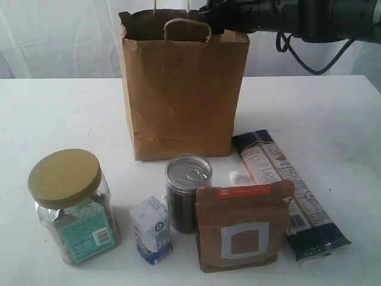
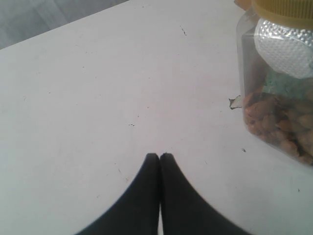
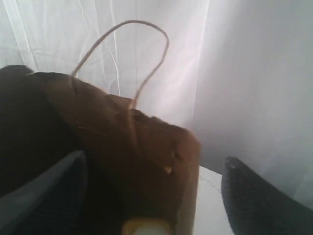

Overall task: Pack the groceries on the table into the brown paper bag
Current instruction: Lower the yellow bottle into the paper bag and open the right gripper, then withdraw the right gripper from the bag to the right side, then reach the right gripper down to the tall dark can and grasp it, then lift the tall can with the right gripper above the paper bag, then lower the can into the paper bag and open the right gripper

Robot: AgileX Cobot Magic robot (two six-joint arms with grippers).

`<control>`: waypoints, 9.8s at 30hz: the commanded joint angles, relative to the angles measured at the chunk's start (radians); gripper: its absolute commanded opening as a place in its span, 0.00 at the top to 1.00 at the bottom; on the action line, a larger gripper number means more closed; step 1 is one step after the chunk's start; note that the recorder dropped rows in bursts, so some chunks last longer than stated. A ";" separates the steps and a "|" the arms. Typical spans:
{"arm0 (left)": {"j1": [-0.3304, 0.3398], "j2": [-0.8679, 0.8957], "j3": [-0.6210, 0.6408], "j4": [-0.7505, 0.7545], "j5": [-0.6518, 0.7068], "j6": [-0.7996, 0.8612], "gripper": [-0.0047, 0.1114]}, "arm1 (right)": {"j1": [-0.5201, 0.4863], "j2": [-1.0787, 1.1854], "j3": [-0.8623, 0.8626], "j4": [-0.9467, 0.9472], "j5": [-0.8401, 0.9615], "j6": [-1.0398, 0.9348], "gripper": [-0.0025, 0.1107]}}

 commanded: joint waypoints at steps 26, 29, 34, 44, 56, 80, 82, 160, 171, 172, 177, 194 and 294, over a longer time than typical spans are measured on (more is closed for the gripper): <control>-0.005 -0.004 0.000 -0.008 -0.001 -0.001 0.96 | 0.000 -0.253 0.116 -0.073 0.048 0.059 0.41; -0.005 -0.004 0.000 -0.008 -0.001 -0.001 0.96 | 0.000 -0.293 0.176 -0.103 0.054 0.059 0.46; -0.005 -0.004 0.000 -0.008 -0.001 -0.001 0.96 | 0.000 -0.392 0.302 -0.152 0.070 0.059 0.62; -0.005 -0.004 0.000 -0.008 -0.001 -0.001 0.96 | 0.000 -0.618 0.523 -0.275 0.007 0.059 0.98; -0.005 -0.004 0.000 -0.008 -0.001 -0.001 0.96 | -0.012 -0.576 0.782 -0.196 -0.930 -0.159 0.98; -0.005 -0.004 0.000 -0.008 -0.001 -0.001 0.96 | -0.171 -0.339 0.674 0.073 0.359 -0.331 0.98; -0.005 -0.004 0.000 -0.008 -0.001 -0.001 0.96 | -0.171 -0.339 0.674 0.013 0.421 -0.264 0.98; -0.005 -0.004 0.000 -0.008 -0.001 -0.001 0.96 | 0.321 -0.100 0.359 -1.046 0.337 0.822 0.66; -0.005 -0.004 0.000 -0.008 -0.001 -0.001 0.96 | 0.321 -0.146 0.292 -1.044 0.352 0.836 0.70; -0.005 -0.004 0.000 -0.008 -0.001 -0.001 0.96 | 0.321 -0.149 0.288 -1.044 0.357 0.838 0.70; -0.005 -0.004 0.000 -0.008 -0.001 -0.001 0.96 | 0.321 -0.181 0.287 -1.042 0.362 0.840 0.70; -0.005 -0.004 0.000 -0.008 -0.001 -0.001 0.96 | 0.321 -0.423 0.192 -0.895 0.375 0.842 0.70; -0.005 -0.004 0.000 -0.008 -0.001 -0.001 0.96 | 0.326 0.093 -0.116 -0.869 -0.676 0.889 0.78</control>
